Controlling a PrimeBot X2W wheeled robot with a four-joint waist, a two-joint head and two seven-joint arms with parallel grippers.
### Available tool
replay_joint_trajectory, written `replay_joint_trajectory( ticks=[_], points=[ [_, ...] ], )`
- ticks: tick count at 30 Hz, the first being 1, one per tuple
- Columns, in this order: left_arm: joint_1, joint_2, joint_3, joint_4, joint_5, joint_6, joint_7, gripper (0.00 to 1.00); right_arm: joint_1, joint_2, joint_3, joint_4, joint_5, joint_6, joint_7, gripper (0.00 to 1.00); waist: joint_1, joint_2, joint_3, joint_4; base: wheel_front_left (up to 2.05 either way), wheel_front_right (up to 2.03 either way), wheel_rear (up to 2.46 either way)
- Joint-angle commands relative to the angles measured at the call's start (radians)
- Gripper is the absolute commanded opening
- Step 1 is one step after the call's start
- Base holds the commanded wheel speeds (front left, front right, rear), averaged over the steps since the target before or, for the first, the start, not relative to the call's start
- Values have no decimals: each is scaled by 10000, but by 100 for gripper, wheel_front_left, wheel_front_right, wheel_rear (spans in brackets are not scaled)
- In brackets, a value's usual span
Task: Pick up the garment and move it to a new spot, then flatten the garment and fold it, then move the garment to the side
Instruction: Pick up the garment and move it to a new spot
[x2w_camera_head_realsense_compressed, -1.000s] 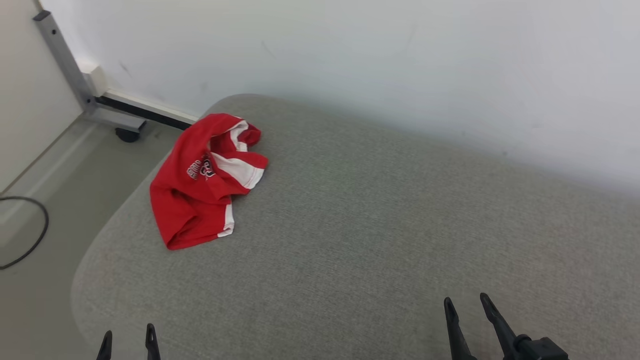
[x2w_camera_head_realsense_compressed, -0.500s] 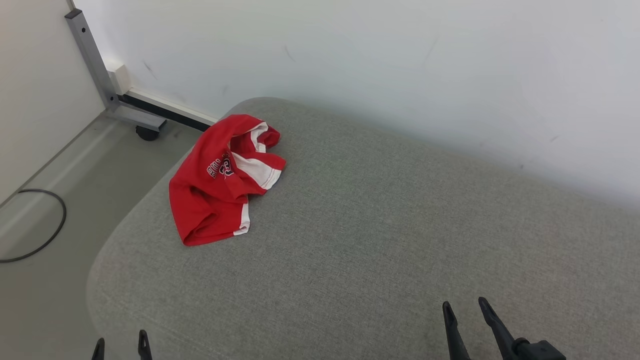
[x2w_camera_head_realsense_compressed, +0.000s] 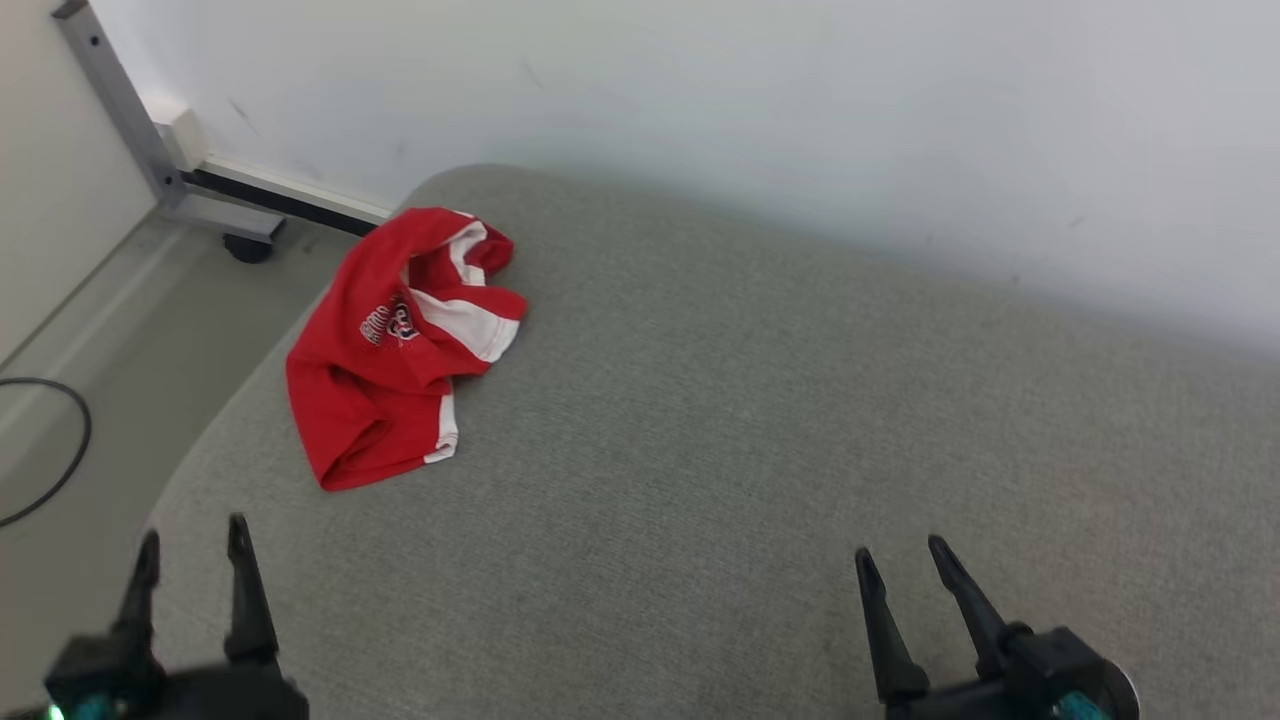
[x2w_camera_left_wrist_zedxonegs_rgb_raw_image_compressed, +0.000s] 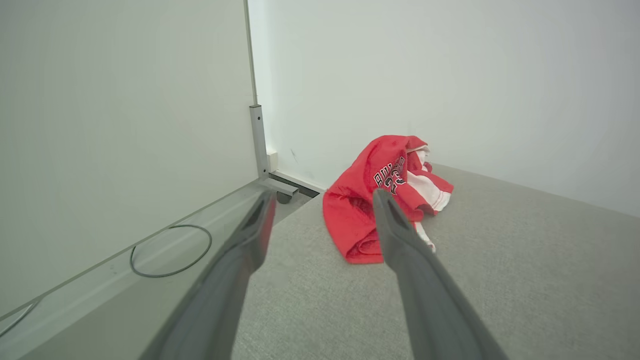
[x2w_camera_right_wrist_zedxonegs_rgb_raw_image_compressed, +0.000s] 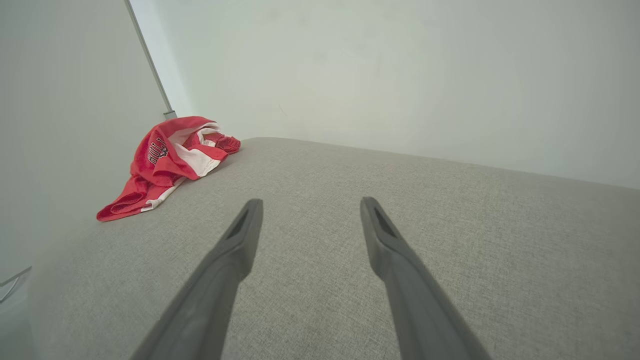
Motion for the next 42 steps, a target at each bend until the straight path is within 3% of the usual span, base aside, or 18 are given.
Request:
replay_joint_trajectory(
  ticks=[1, 9, 20, 33, 42],
  points=[
    [-224, 82, 55, 58, -112, -16, -10, 100, -163, 9, 53, -6, -26, -19, -20, 100, -1, -2, 436, -421, 0, 0, 0],
    [-3321, 929, 576, 1833, -917, -275, -9, 100, -1712, 7, 710, -188, 231, -19, -20, 100, -1, -2, 1812, -1688, 0, 0, 0],
    [-6791, 2980, 435, 4510, -1843, -529, 960, 100, -2826, 9, 1303, -552, 373, -19, -20, 100, -1, -2, 3446, -3410, 0, 0, 0],
    [-7647, 4760, -635, 6934, -3291, -519, 3147, 100, -2982, 13, 1159, -875, 347, -19, -19, 100, -1, -2, 3985, -4488, 0, 0, 0],
    [-8092, 4924, -1178, 8512, -3693, -520, 5031, 100, -2923, 17, 1204, -874, 332, -19, -19, 100, -1, -2, 3978, -4523, 0, 0, 0]
  ],
)
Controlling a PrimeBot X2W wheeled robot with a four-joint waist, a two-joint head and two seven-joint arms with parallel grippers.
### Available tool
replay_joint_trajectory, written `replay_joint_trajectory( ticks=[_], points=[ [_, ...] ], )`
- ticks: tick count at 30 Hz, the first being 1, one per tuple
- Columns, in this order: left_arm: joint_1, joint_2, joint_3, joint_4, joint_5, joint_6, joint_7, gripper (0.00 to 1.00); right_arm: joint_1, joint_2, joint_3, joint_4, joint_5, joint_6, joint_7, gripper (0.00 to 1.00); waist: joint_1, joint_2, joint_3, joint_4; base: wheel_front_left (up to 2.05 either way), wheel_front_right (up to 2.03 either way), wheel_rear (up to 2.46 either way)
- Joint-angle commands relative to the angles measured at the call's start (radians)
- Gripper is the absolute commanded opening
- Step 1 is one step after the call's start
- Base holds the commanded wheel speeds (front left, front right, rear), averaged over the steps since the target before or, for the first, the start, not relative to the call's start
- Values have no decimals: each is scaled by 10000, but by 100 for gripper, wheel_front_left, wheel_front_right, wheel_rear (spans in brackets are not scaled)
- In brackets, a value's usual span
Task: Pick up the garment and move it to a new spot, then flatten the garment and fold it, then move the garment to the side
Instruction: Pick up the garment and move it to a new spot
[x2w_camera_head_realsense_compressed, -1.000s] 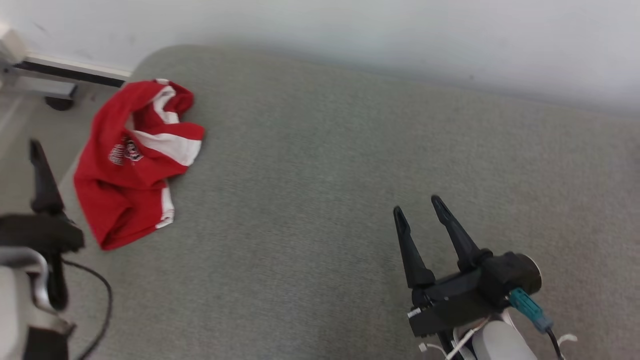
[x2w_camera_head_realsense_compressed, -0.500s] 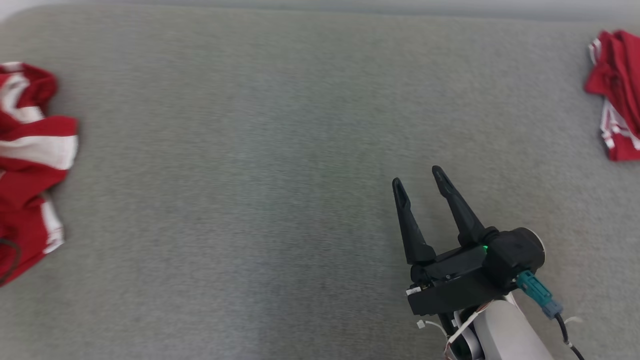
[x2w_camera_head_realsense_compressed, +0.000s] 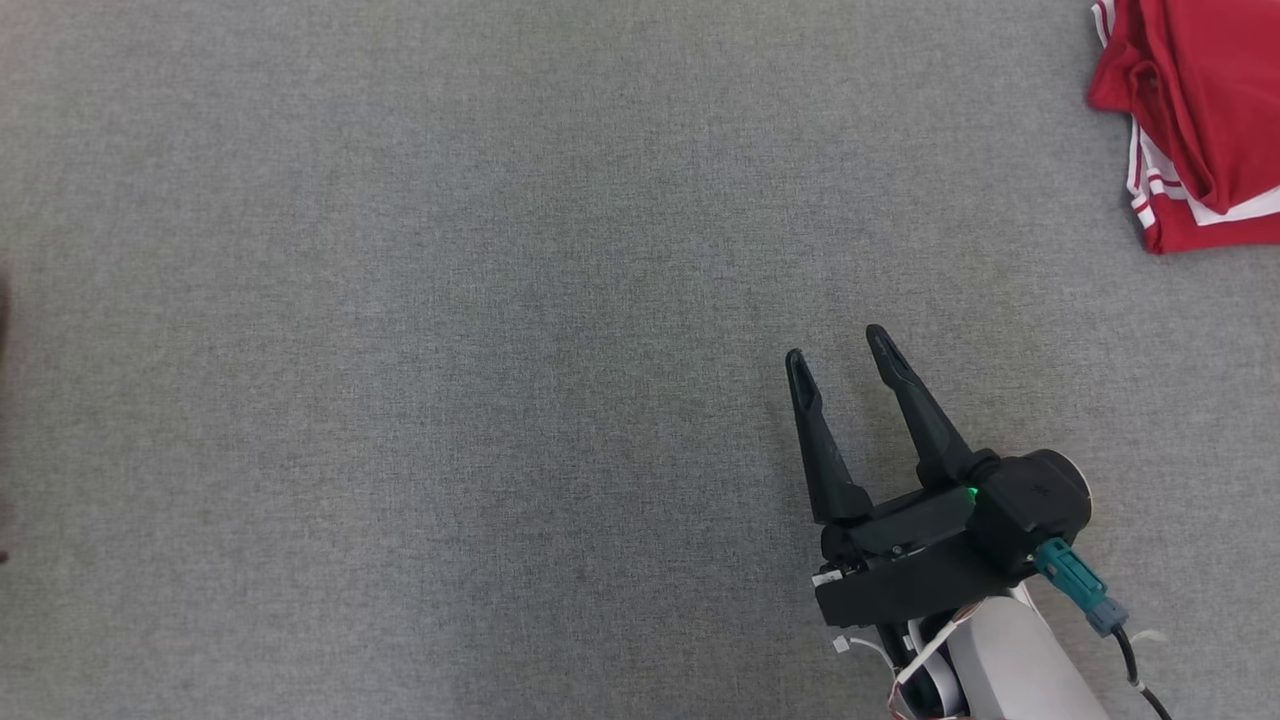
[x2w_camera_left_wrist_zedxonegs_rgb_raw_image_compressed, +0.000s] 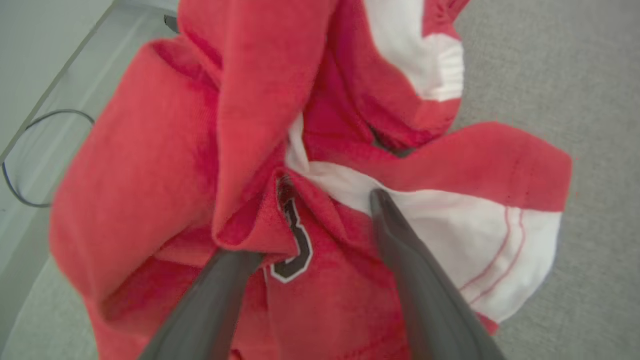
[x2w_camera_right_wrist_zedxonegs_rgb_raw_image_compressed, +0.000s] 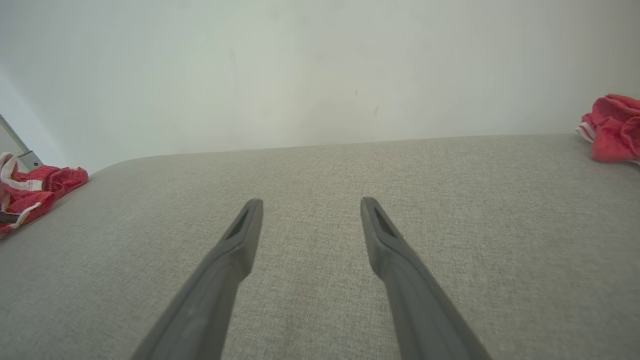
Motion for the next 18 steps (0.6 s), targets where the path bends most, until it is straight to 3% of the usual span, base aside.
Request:
replay_joint_trajectory(
  ticks=[1, 4, 5, 6, 18],
  points=[
    [-155, -37, -162, 180, -71, 18, 229, 100, -63, 26, 45, 18, 13, -19, -19, 100, -1, -2, -17, 25, 0, 0, 0],
    [-204, -13, -270, 315, -38, 18, 157, 98, -65, 23, 45, 53, 0, -19, -19, 100, -1, -2, -55, 61, 0, 0, 0],
    [-220, 33, -306, 361, -12, 18, 47, 33, -64, 23, 59, 77, 0, -19, -19, 100, -1, -2, -83, 71, 0, 0, 0],
    [-230, 57, -366, 402, 26, 18, -51, 0, -51, 23, 63, 107, -1, -19, -19, 100, -1, -2, -125, 89, 0, 0, 0],
    [-490, -92, -1034, -84, -301, 17, -1878, 0, 451, 22, -77, 369, 86, -19, -19, 100, -1, -2, -1057, 508, 0, 0, 0]
  ],
)
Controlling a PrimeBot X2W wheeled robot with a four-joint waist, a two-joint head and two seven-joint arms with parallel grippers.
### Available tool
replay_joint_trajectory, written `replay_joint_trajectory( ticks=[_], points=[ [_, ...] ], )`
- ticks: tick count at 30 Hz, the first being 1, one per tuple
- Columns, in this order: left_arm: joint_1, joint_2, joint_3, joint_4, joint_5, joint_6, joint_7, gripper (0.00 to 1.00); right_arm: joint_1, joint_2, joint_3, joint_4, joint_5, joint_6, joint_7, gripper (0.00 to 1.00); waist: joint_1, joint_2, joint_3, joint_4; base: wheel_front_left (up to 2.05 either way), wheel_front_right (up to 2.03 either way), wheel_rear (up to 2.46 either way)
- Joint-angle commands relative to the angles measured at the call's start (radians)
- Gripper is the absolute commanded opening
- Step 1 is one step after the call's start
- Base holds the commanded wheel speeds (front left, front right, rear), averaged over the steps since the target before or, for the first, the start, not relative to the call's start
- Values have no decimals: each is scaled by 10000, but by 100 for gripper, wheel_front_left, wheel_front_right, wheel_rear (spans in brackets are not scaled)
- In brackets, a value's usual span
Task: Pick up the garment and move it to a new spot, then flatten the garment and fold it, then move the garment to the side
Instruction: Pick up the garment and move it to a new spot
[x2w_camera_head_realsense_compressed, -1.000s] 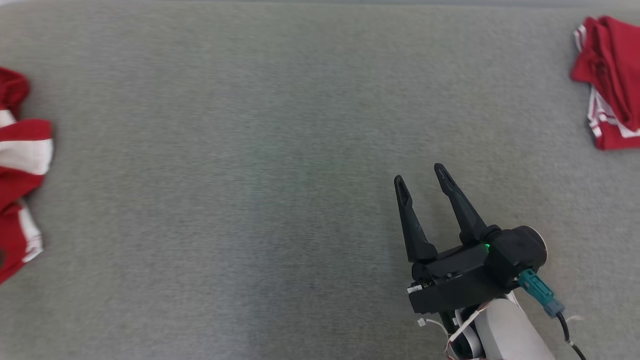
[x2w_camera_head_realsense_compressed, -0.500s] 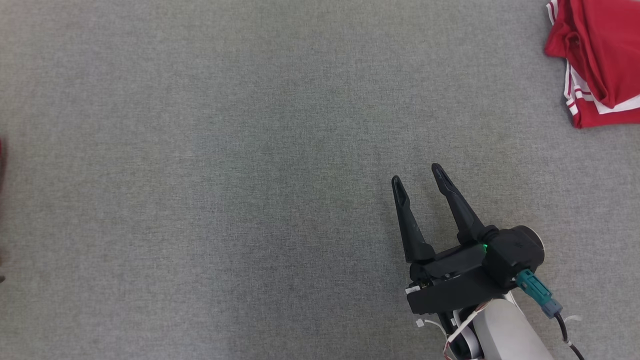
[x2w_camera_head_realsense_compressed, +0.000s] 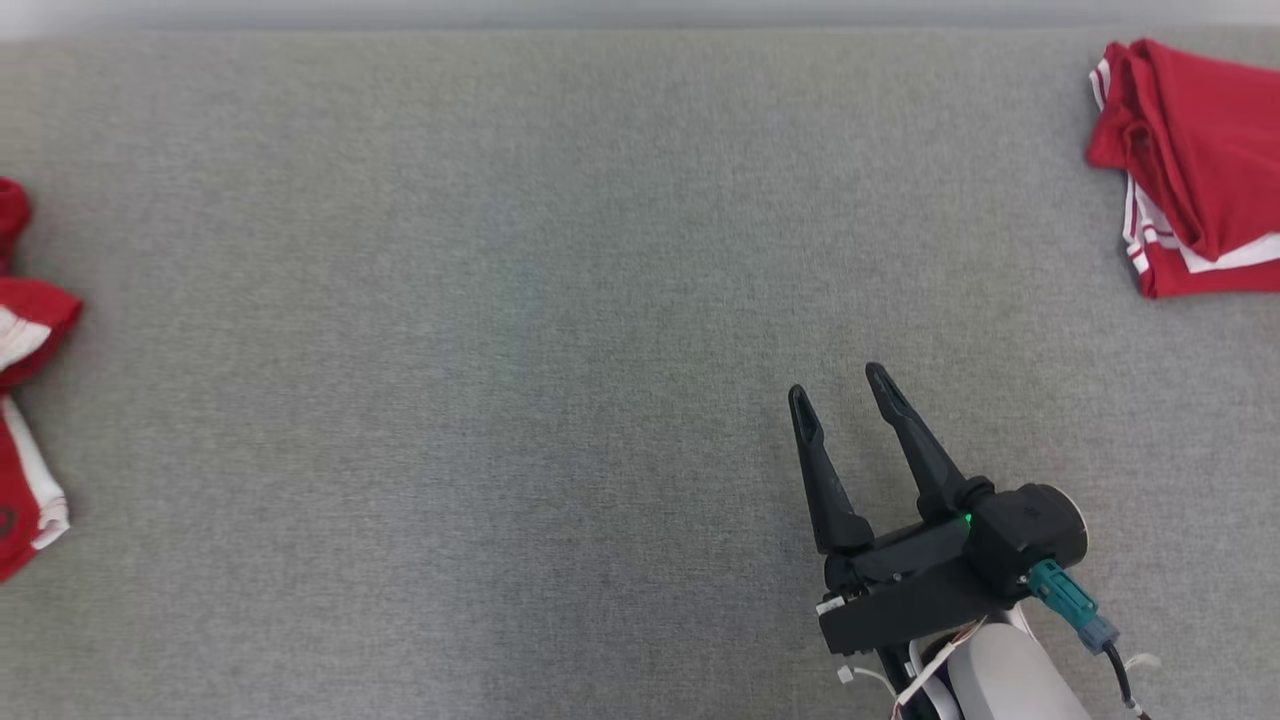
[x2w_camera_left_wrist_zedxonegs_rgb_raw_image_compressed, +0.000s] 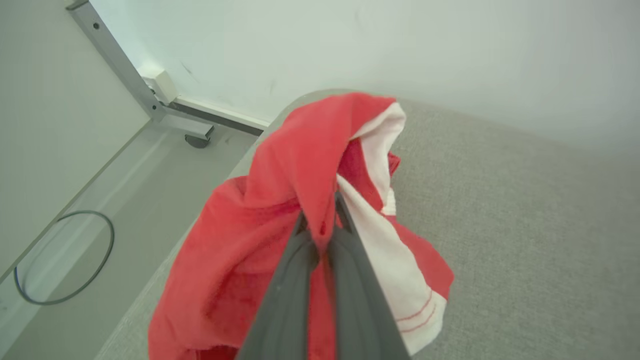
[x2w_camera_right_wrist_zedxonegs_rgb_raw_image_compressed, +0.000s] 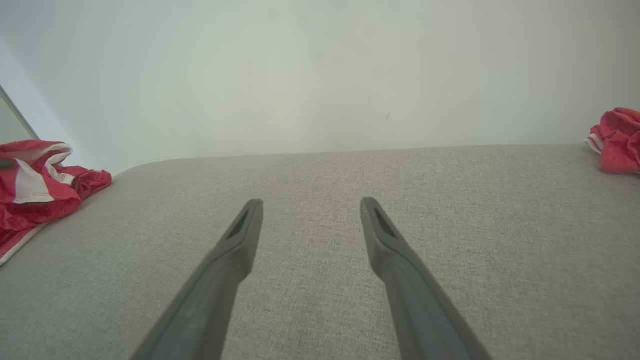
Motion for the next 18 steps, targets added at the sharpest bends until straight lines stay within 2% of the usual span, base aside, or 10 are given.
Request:
replay_joint_trajectory(
  ticks=[1, 10, 16, 18],
  points=[
    [-160, -20, -113, -127, -21, 17, -146, 0, 162, 19, 0, 15, 42, -19, -19, 100, 0, 0, -356, 191, 0, 0, 0],
    [-845, -149, -1312, -1606, -410, 17, -839, 0, 448, 16, -71, 174, 312, -19, -19, 100, 0, 0, -1233, 182, 0, 0, 0],
    [-1234, -339, -2167, -3151, -766, 17, -776, 0, 728, 15, -98, 195, 514, -19, -19, 100, 0, 0, -1691, -144, 0, 0, 0],
    [-1333, -440, -2483, -4103, -1026, 17, -618, 0, 868, 16, -130, 179, 612, -19, -19, 100, 0, 0, -1840, -389, 0, 0, 0]
  ],
)
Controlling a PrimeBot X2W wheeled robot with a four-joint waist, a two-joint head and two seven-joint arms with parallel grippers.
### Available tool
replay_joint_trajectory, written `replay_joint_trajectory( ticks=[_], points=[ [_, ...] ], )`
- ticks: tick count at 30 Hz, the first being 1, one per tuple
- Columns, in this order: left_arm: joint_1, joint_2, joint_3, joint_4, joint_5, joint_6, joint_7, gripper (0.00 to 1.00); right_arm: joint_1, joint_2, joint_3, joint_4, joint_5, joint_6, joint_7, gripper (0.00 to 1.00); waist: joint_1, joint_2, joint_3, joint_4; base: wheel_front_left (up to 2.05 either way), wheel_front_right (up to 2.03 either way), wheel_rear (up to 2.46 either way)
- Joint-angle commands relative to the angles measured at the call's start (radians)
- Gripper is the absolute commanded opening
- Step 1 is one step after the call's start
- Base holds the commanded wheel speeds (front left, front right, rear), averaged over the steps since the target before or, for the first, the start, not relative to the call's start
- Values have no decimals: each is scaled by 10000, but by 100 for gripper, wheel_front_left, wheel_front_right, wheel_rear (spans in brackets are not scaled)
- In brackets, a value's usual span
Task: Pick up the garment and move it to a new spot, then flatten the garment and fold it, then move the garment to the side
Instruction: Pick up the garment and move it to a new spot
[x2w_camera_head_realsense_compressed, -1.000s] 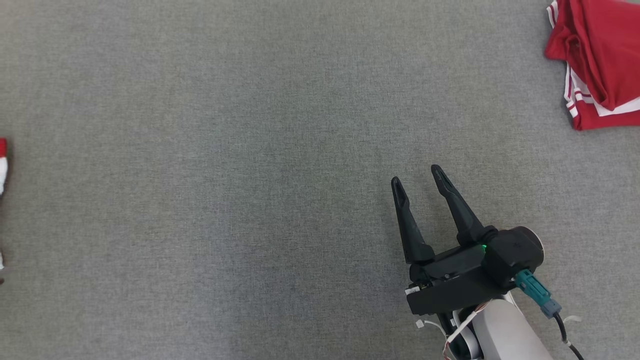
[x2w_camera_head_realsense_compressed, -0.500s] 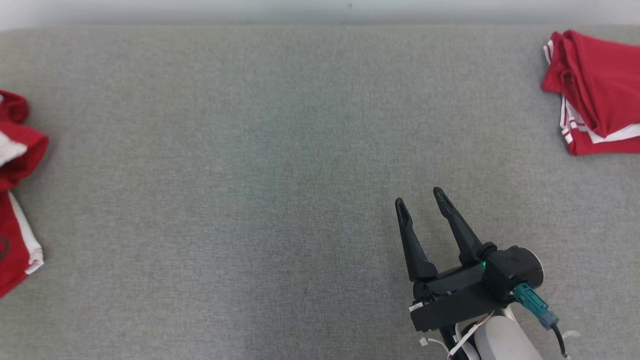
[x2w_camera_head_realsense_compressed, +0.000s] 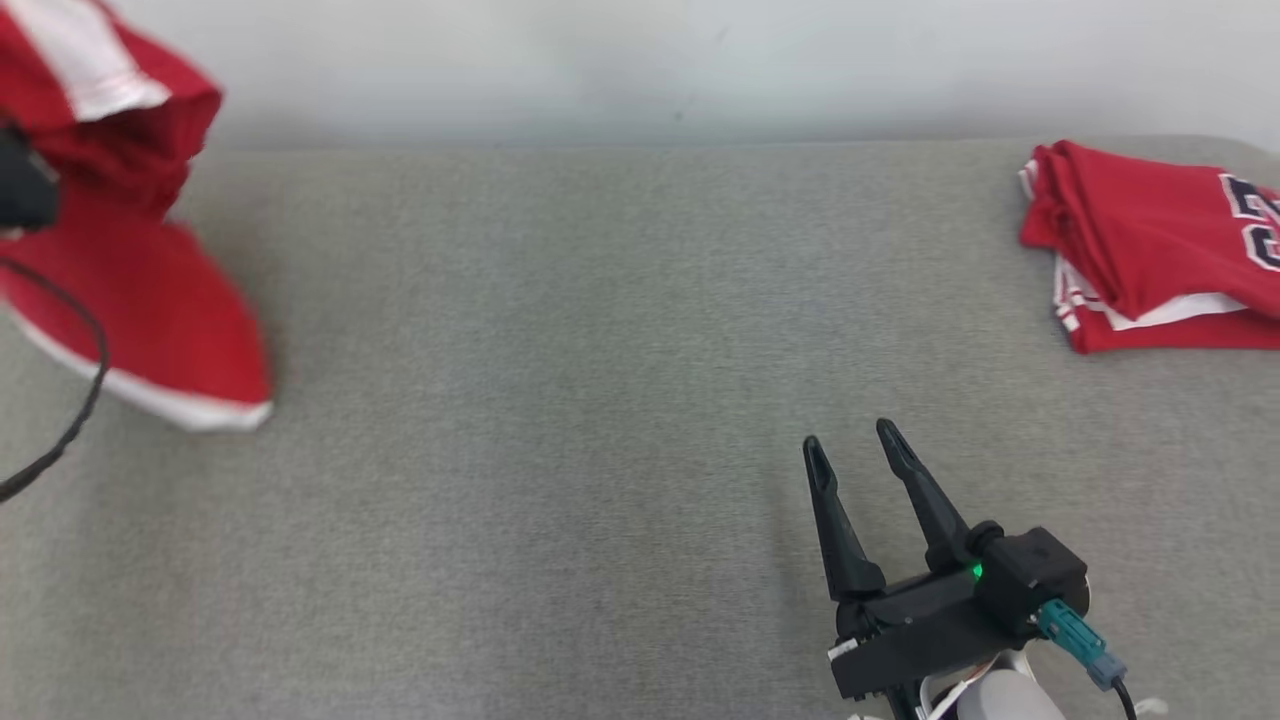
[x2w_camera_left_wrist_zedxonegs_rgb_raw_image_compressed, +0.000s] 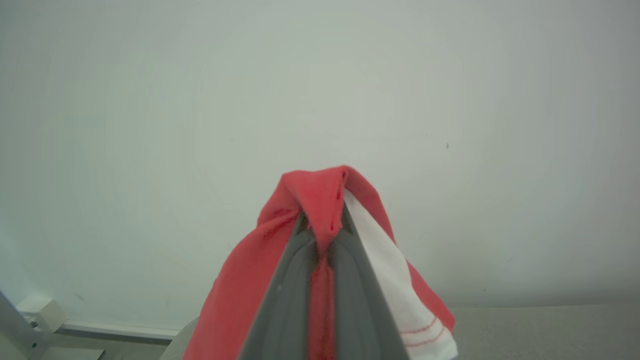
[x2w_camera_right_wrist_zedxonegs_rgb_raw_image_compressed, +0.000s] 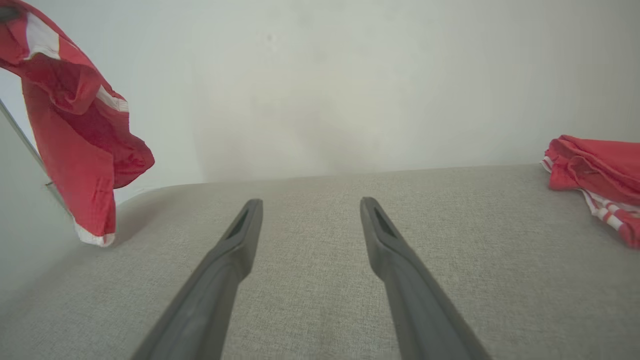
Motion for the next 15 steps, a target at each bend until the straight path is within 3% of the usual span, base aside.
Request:
replay_joint_trajectory(
  ticks=[1, 15],
  points=[
    [-142, -100, -102, -410, -142, 17, 73, 0, 140, 11, -19, -20, 109, -19, -19, 100, 2, 1, -244, -355, 0, 0, 0],
    [81, -1295, -886, -4188, -545, 444, 1284, 0, 372, 14, -59, -57, 413, -20, -19, 100, 2, 1, -332, -1861, 0, 0, 0]
  ],
)
